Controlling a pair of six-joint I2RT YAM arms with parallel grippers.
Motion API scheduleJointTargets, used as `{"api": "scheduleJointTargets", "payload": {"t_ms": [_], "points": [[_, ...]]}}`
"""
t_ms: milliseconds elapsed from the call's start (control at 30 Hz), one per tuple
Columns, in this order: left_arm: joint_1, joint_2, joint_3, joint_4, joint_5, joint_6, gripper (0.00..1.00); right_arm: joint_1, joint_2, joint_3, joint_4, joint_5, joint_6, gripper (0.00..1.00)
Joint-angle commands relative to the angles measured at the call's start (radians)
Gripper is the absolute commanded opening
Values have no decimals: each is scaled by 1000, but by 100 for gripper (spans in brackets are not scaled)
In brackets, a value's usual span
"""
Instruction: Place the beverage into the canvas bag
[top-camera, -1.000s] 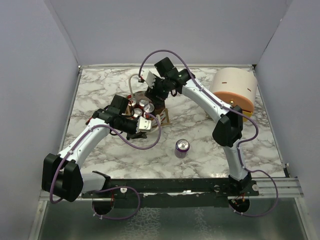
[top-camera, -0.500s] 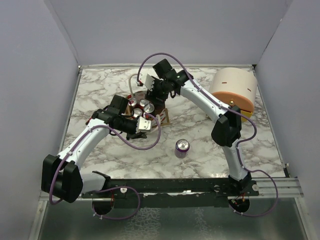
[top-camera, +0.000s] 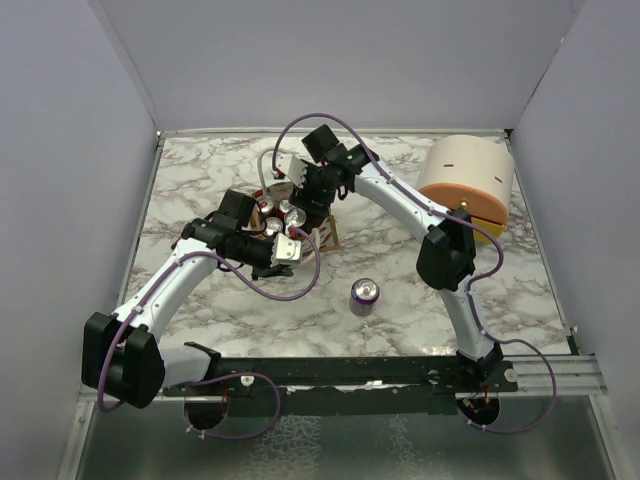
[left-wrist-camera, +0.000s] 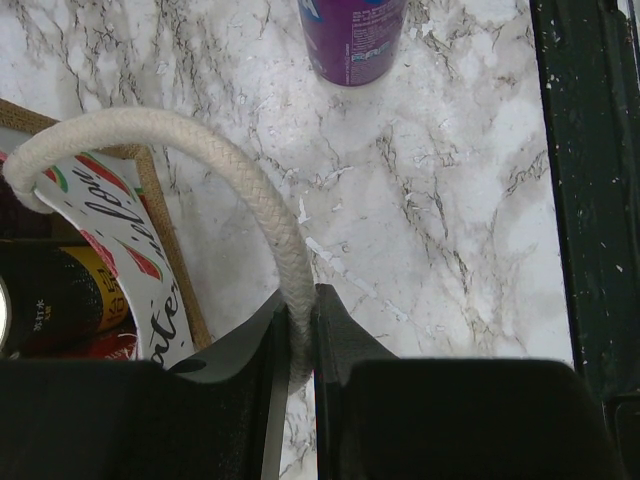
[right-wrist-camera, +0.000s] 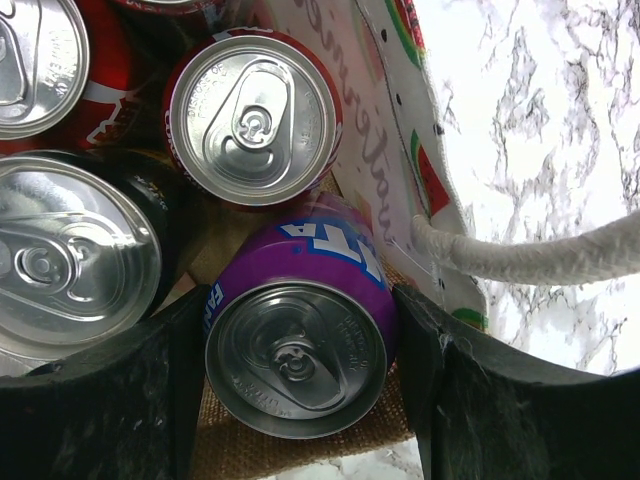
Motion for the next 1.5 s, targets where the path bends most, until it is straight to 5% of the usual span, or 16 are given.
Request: {"api": "scheduleJointTargets", "payload": {"t_ms": [0,933,1467], "points": [[-1,-29,-16,-49,75,13,15,-6,21,21,39,4,-1,22],[5,-36,-24,-47,78,17,15,-16,22,-12,61,0,14,66],[5,-31,-20,-48,82,19,15,-15,-7,-5,64,-2,30,72]]}}
